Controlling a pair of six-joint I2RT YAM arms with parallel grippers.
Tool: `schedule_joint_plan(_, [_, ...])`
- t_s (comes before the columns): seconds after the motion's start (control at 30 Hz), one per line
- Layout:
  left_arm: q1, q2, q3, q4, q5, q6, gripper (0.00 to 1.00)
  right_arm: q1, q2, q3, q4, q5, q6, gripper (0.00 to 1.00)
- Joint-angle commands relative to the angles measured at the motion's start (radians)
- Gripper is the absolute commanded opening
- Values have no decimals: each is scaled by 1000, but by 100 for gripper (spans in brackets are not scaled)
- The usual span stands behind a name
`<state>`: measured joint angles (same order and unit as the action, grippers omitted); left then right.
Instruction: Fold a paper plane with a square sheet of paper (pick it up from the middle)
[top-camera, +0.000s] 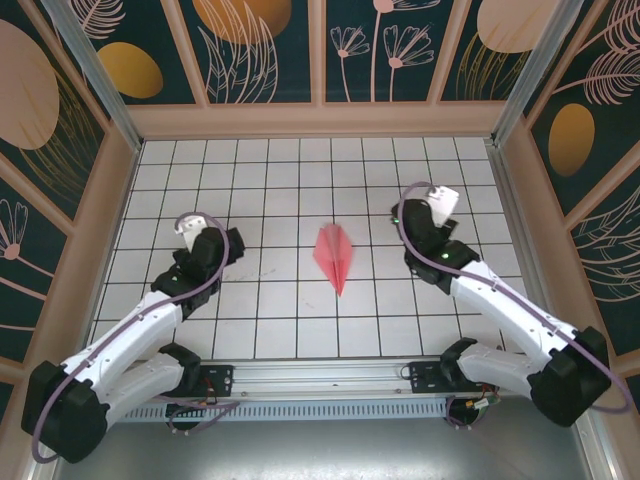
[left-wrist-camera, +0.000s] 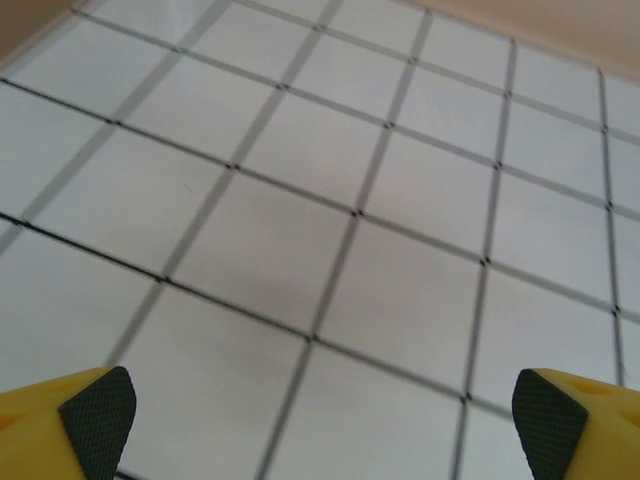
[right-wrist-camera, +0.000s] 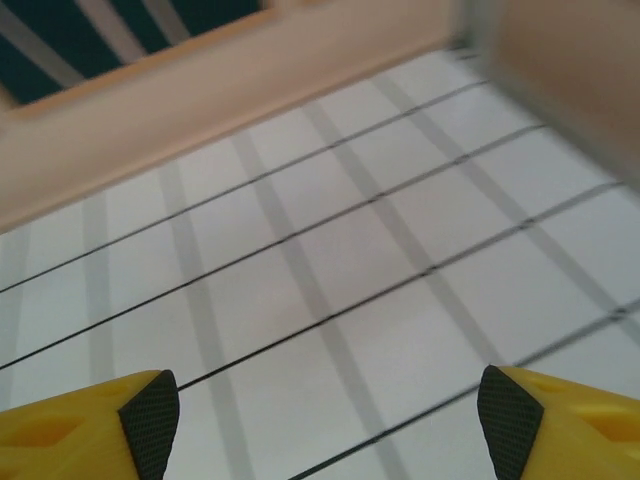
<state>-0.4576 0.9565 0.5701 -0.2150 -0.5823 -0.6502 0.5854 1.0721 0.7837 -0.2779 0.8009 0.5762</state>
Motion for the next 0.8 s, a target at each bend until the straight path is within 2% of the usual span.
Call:
schedule_joint_plan(0.0, [117,11,-33,159,-59,94,99,-125,-21,-141,242,89,-194,82])
schedule_joint_plan(0.1, [180,65,-71,308,-115,189,99,-228,6,-250,427,29,-319,83])
schedule_joint_plan(0.2, [206,141,-89,420,-211,255,99,-330,51,-338,611,-153,-396,83])
schedule_joint_plan(0.3, [231,179,-127,563,-237,300,99,-406,116,-410,794,-287,-436,83])
schedule_joint_plan(0.37, [233,227,-207,809,-182,428,99,-434,161,-459,942,-355,-483,83])
schedule_joint_plan(0.47, [233,320,-239,987,-149,495,99,-463,231,-511,1147,-442,-533,83])
schedule_joint_plan(0.57, [235,412,-286,1220,-84,552,99,-480,277,-526,1255,-518,-568,82])
schedule_joint_plan(0.67, [239,450,-292,1318,-22,618,99,-496,294,-550,1353,-599,-589,83])
schedule_joint_plan(0.73, [246,470,-300,1377,-27,648,99,-503,298,-550,1360,-634,-600,82])
schedule_joint_plan(0.77, [257,486,-324,1442,15,665,99,-507,301,-550,1364,-651,-606,82])
